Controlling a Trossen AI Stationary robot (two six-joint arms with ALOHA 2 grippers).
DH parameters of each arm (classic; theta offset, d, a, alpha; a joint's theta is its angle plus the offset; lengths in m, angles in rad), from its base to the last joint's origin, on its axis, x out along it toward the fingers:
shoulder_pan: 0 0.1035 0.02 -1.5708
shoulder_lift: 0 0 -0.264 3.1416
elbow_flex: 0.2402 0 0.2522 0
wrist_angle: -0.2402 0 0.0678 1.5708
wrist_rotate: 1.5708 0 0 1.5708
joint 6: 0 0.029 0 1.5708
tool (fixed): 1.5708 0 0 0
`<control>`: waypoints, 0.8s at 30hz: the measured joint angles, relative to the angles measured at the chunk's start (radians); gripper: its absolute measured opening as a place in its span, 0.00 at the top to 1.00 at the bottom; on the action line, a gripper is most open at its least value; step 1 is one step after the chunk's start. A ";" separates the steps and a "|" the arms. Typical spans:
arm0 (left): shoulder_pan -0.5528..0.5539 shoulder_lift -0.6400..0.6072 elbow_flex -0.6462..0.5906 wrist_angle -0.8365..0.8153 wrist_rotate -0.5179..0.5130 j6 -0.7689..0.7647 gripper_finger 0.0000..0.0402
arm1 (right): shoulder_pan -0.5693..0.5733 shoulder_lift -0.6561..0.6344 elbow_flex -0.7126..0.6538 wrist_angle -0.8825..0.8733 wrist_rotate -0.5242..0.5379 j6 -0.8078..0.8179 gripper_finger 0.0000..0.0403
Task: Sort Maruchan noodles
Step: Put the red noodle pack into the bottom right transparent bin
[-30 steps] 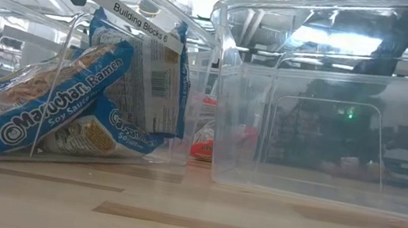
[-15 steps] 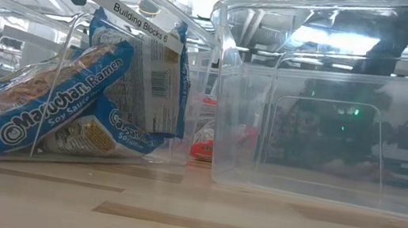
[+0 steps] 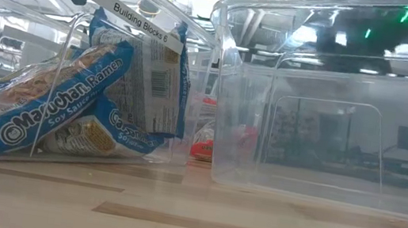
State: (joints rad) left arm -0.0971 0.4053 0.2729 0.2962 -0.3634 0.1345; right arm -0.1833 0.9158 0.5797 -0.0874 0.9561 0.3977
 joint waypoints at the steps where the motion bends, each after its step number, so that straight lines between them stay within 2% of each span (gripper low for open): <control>1: 0.000 0.000 0.000 0.000 0.000 0.000 0.97 | 0.041 -0.029 0.001 0.038 -0.061 -0.060 0.98; 6: 0.000 0.000 0.000 0.000 0.000 -0.005 0.97 | 0.247 -0.105 0.002 0.112 -0.454 -0.237 0.98; 9: 0.000 0.000 0.000 0.000 0.000 -0.006 0.97 | 0.384 -0.088 0.002 0.098 -0.602 -0.321 0.98; 11: 0.000 0.000 0.000 0.000 0.000 -0.007 0.97 | 0.468 -0.061 0.002 0.092 -0.640 -0.352 0.98; 15: 0.000 0.000 0.000 0.000 0.000 -0.007 0.97 | 0.577 -0.022 0.002 0.137 -0.645 -0.368 0.96; 20: 0.000 0.000 0.000 -0.015 0.001 -0.007 0.97 | 0.626 -0.019 0.002 0.276 -0.644 -0.456 0.89; 24: 0.000 0.000 0.000 -0.028 0.001 -0.007 0.97 | 0.627 -0.020 0.002 0.337 -0.643 -0.457 0.86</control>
State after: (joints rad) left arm -0.0971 0.4057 0.2729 0.2683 -0.3626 0.1276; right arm 0.4435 0.8955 0.5819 0.2499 0.3129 -0.0597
